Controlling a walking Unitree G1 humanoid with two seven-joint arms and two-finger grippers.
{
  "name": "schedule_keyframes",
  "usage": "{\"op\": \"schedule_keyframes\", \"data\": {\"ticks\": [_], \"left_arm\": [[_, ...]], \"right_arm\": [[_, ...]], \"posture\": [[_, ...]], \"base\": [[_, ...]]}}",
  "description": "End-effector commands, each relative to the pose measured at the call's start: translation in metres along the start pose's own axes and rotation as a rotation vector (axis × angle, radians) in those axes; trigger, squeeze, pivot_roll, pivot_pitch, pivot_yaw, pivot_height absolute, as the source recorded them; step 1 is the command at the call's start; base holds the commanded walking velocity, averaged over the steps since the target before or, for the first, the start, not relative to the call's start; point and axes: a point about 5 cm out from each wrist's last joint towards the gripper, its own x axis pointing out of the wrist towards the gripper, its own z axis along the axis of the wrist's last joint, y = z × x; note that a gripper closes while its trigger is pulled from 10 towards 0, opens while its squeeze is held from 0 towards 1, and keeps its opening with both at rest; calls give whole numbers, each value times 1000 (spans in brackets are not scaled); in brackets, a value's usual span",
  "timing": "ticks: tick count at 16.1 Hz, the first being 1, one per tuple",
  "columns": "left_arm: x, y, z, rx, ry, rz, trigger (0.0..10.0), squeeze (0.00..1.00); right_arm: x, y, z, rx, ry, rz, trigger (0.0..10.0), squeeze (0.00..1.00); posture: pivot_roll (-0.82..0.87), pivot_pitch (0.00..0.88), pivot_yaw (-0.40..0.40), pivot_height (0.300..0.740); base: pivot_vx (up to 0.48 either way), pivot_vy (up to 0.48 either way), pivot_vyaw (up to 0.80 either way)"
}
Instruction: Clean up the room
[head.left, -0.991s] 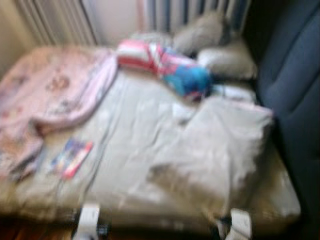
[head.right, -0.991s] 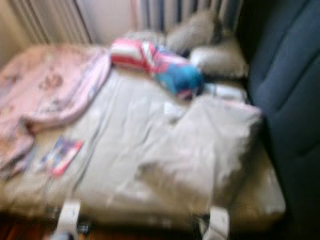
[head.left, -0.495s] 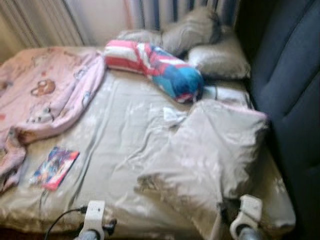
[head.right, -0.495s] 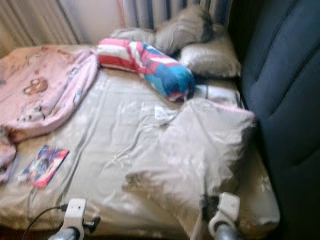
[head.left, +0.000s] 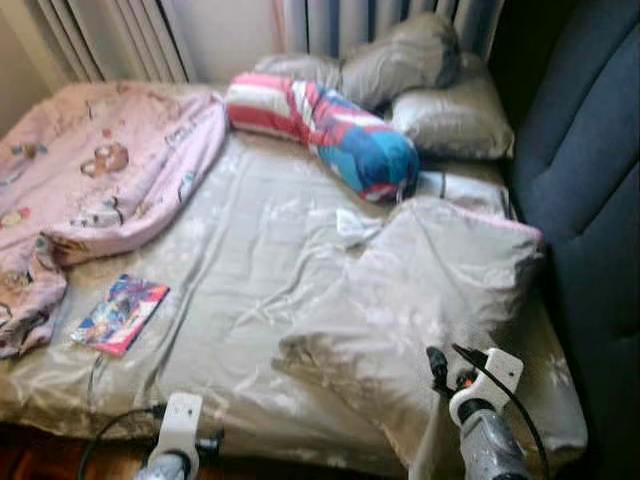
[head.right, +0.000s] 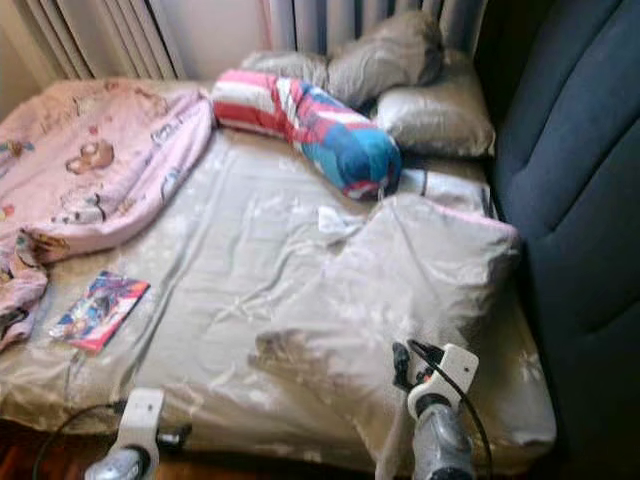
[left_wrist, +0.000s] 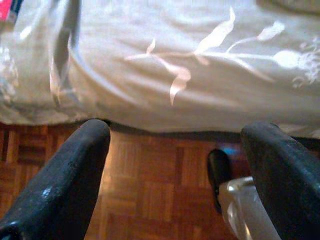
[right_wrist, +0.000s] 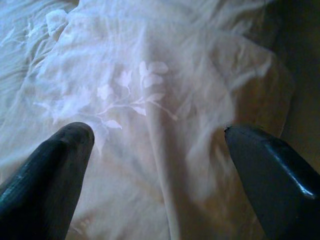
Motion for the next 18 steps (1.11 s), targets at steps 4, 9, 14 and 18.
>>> {"op": "schedule_keyframes", "data": {"ticks": [4, 9, 14, 18], "left_arm": [[6, 1, 38, 17, -173, -32, 10000, 0], [10, -12, 90, -23, -392, -72, 10000, 0], [8, -29, 108, -84, -481, -117, 10000, 0], [2, -19, 112, -75, -542, -114, 10000, 0]], "right_arm": [[1, 10, -3, 6, 13, 30, 10000, 1000], [2, 9, 1, -89, -1, 20, 10000, 0], [0, 11, -1, -133, -7, 55, 10000, 0], [-4, 4, -12, 22, 19, -34, 10000, 0]], "posture": [[151, 204, 43, 740], [139, 214, 30, 740], [131, 216, 16, 740], [168, 236, 27, 740]], "base": [[0, 0, 0], [0, 0, 0], [0, 0, 0], [0, 0, 0]]}}
